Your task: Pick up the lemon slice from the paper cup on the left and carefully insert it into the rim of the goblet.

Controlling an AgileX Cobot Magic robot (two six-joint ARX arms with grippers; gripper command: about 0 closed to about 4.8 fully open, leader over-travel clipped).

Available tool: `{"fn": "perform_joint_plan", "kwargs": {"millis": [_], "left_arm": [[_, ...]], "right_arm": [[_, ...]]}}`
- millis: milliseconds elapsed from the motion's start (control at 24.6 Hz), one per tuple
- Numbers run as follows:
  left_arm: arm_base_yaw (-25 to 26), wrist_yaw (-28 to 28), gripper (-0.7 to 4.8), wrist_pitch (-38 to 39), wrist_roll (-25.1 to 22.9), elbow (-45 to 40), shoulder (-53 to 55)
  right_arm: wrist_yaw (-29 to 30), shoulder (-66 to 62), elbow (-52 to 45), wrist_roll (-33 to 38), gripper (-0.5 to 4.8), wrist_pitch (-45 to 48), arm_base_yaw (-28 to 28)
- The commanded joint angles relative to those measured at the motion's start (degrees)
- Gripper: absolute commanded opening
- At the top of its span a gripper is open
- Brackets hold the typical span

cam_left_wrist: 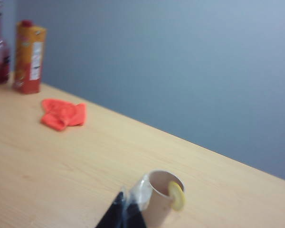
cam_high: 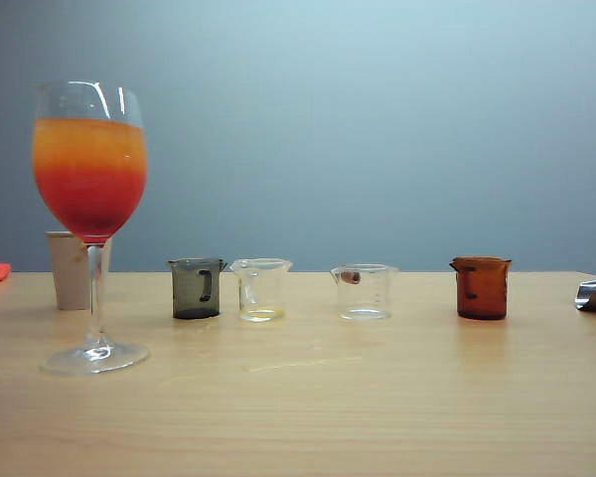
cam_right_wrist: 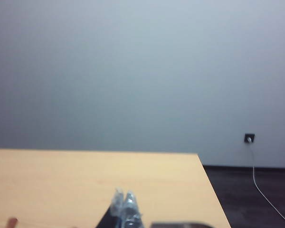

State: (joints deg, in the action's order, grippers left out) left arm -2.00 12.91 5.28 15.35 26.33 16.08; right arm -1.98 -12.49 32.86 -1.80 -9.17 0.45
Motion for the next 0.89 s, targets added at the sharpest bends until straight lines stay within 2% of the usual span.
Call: {"fn": "perform_joint_plan", "kwargs": {"millis": [41, 162, 244, 528, 609, 731, 893], "left_arm": [[0.0, 2.9, -0.04, 3.5, 3.5, 9.6, 11.6], [0.0, 2.8, -0.04, 5.3, 3.6, 16.0, 19.8], [0.0, 2.3, -0.04, 7.2, 5.0, 23.2, 29.5], [0.0, 1.2, -0.04, 11.4, 9.0, 34.0, 42.3], [0.0, 1.2, -0.04, 14.5, 12.1, 37.7, 46.3], [0.0, -0.3, -0.04, 15.6, 12.6, 40.2, 50.0], [-0.1, -2.0, -0.04, 15.7, 13.0, 41.5, 53.0]], "right_arm": [[4.5, -6.9, 7.4, -0.1, -0.02, -1.5, 0.0], [7.6, -11.2, 12.1, -0.1, -0.02, -3.0, 0.0], [8.5, -15.0, 16.5, -0.2, -0.02, -2.7, 1.2], [9.9, -20.0, 20.9, -0.1, -0.02, -2.7, 6.5], [10.0, -20.6, 21.0, 0.1, -0.02, -2.7, 9.9], [8.8, -21.8, 21.0, 0.3, -0.03, -3.4, 15.4], [2.9, -22.6, 21.0, 0.6, -0.03, -7.2, 23.6]]}}
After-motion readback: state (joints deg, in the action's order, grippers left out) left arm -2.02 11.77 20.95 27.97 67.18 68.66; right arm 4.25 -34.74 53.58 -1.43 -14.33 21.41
